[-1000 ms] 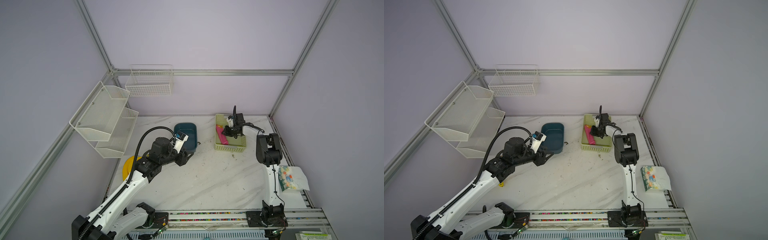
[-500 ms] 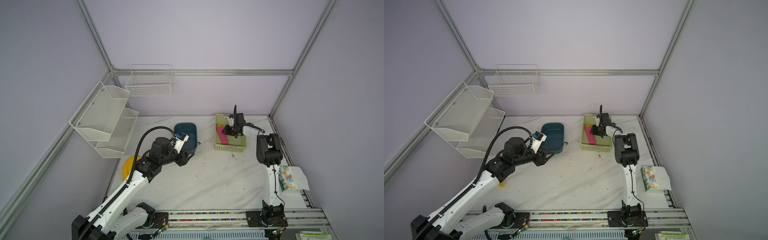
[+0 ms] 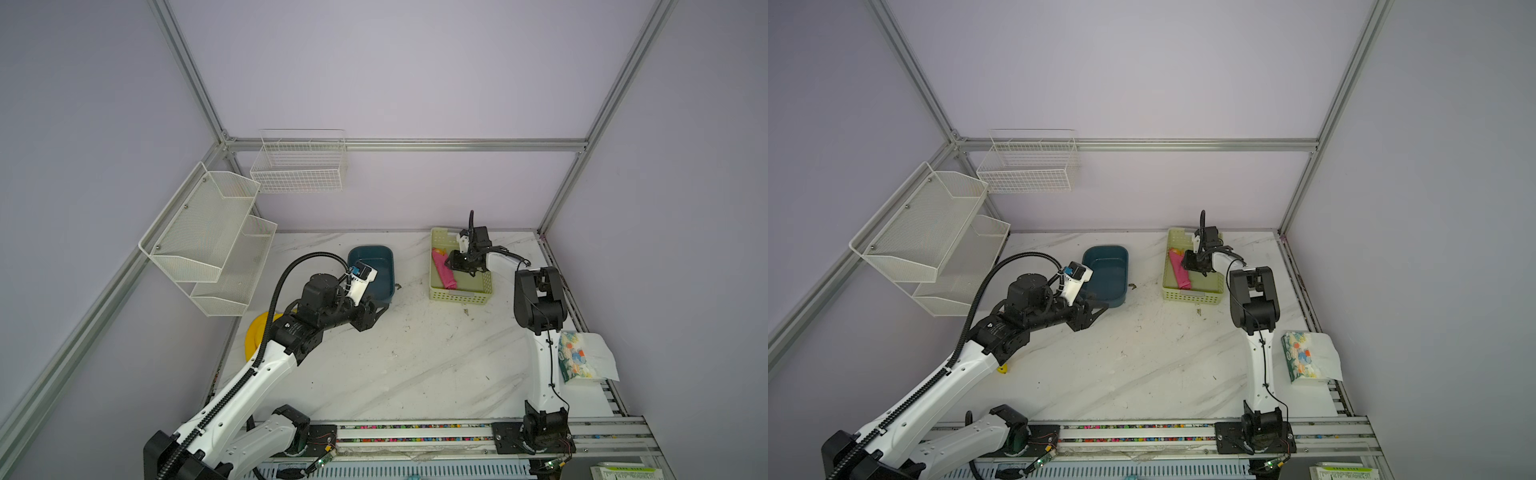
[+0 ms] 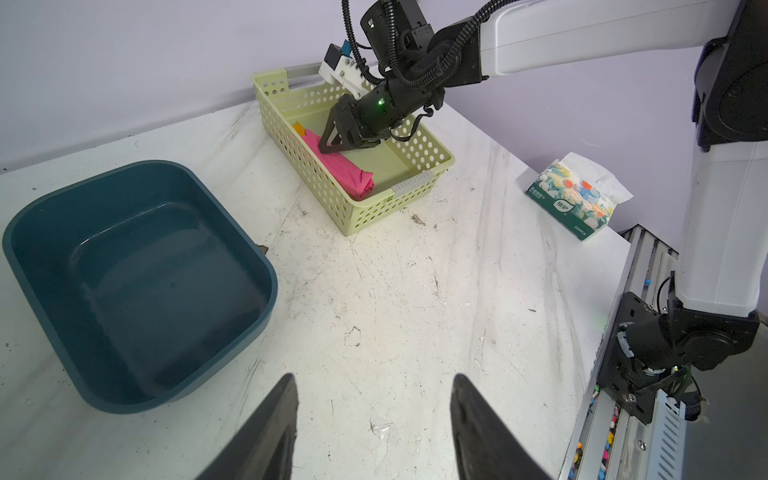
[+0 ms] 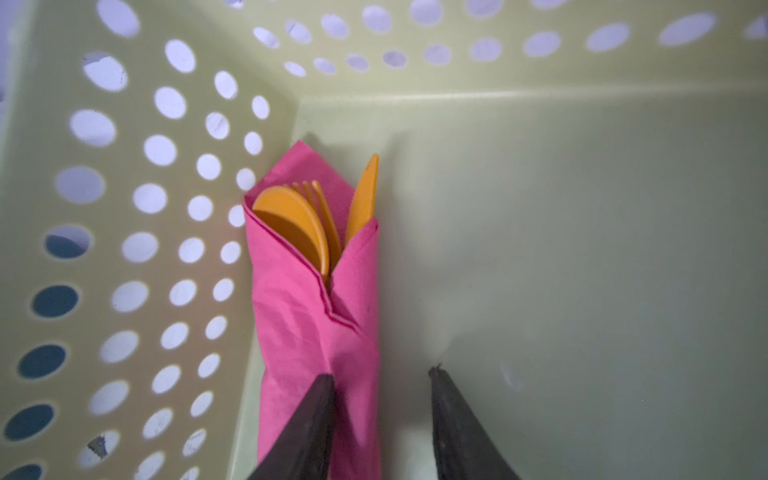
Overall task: Place the utensils on the paper napkin and roll it up
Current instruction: 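Lower the pink bundle into the green basket with the right gripper, then open the right gripper and release the bundle in the basket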
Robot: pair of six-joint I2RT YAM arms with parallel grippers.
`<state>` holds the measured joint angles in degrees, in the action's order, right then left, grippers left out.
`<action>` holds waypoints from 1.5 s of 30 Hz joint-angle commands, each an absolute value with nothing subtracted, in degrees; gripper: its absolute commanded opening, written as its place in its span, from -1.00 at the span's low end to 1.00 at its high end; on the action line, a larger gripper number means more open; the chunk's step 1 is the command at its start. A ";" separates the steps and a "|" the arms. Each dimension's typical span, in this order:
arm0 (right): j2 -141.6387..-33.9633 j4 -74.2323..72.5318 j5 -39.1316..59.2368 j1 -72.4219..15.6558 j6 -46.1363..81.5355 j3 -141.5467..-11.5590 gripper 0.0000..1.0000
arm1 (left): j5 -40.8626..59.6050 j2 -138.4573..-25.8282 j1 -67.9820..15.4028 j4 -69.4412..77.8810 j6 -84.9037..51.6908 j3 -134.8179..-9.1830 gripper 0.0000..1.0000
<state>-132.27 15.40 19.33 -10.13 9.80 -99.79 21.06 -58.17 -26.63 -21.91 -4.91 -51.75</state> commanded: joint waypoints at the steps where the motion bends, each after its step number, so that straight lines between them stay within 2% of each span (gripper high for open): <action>1: -131.04 20.21 18.79 -10.16 10.99 -97.74 -0.14 | 21.73 -57.83 -26.19 -19.97 -4.73 -50.63 0.15; 16: -126.33 19.54 20.28 -10.11 11.11 -97.47 -0.10 | 20.85 -57.83 -26.03 -19.97 -4.92 -50.49 0.17; 20: -125.23 19.51 20.23 -10.12 10.97 -97.64 -0.09 | 19.05 -57.24 -25.93 -19.72 -5.05 -50.16 0.28; 23: -124.12 19.51 20.07 -10.15 10.88 -97.68 -0.08 | 17.35 -56.61 -25.88 -19.36 -5.28 -49.66 0.47; 24: -123.64 19.51 19.99 -10.11 10.81 -97.63 -0.05 | 16.68 -56.38 -25.84 -19.29 -5.49 -49.57 0.55; 26: -122.65 19.68 19.94 -10.11 10.77 -97.53 0.21 | 15.89 -56.25 -25.67 -18.93 -6.07 -49.31 0.72; 27: -121.94 19.69 19.80 -10.16 10.70 -97.39 0.31 | 15.58 -56.34 -25.66 -18.98 -6.23 -49.31 0.95; 30: -119.89 19.78 18.90 -10.12 10.44 -96.86 0.54 | 15.14 -56.84 -25.49 -19.04 -6.59 -49.51 1.00; 33: -117.97 20.21 18.34 -10.11 9.96 -96.26 0.91 | 13.52 -56.87 -25.40 -18.89 -7.09 -49.55 1.00; 37: -114.63 20.33 16.69 -10.03 8.54 -94.52 0.92 | 7.87 -56.70 -25.31 -18.76 -8.07 -49.47 0.99; 41: -110.14 19.55 13.76 -9.68 6.51 -91.55 0.92 | -3.97 -55.77 -25.23 -18.96 -9.49 -48.89 0.99; 45: -103.58 17.23 6.51 -9.64 3.52 -86.41 0.92 | -16.29 -54.94 -25.22 -19.26 -9.28 -47.63 0.99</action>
<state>-108.07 18.63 12.73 -9.98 6.96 -88.97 -4.29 -56.51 -25.71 -20.62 -8.43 -50.28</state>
